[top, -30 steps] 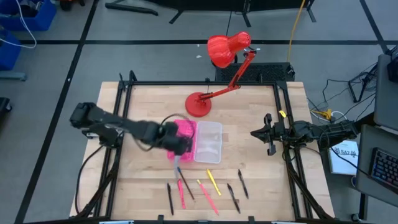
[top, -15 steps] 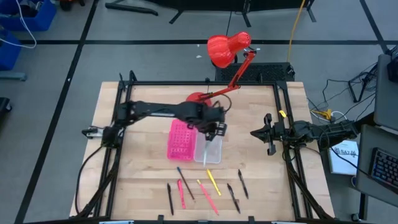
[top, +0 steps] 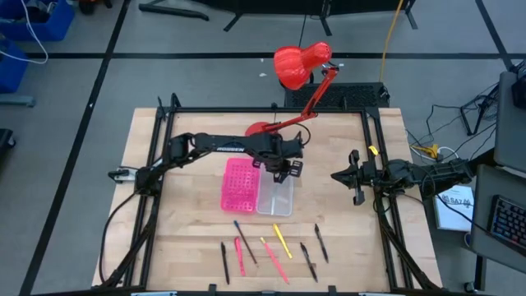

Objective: Pick & place school supplies into a supply box
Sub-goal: Put the scissors into the supply box

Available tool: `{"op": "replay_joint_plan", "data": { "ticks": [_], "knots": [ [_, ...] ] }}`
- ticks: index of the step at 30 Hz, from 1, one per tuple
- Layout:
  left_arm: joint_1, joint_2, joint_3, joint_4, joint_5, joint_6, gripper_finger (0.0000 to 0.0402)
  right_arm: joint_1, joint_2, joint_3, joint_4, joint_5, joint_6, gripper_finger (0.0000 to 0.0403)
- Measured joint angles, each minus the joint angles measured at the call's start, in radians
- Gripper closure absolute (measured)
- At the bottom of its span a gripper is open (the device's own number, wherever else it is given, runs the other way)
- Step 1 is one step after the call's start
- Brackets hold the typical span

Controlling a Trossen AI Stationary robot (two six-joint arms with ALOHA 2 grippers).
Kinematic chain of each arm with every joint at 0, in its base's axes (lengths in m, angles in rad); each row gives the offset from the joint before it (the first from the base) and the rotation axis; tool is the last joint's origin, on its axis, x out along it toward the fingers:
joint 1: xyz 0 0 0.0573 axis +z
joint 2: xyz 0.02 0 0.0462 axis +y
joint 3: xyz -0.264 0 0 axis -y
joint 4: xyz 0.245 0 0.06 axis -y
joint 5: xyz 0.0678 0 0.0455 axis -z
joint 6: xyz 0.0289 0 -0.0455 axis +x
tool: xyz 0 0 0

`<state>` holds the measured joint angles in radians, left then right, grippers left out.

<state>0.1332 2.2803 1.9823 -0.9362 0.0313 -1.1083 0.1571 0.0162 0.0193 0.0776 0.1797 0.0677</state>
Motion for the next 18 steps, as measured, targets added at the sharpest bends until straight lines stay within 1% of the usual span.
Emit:
{"op": "replay_joint_plan", "data": {
  "ticks": [9, 18],
  "knots": [
    [0.013, 0.002, 0.001, -0.011, -0.016, 0.011, 0.0343, 0.000, 0.000, 0.000, 0.000, 0.000, 0.007, 0.0403],
    [0.004, 0.005, -0.009, -0.024, -0.096, 0.006, 0.0343, 0.000, 0.000, 0.000, 0.000, -0.001, 0.025, 0.0403]
  ]
}}
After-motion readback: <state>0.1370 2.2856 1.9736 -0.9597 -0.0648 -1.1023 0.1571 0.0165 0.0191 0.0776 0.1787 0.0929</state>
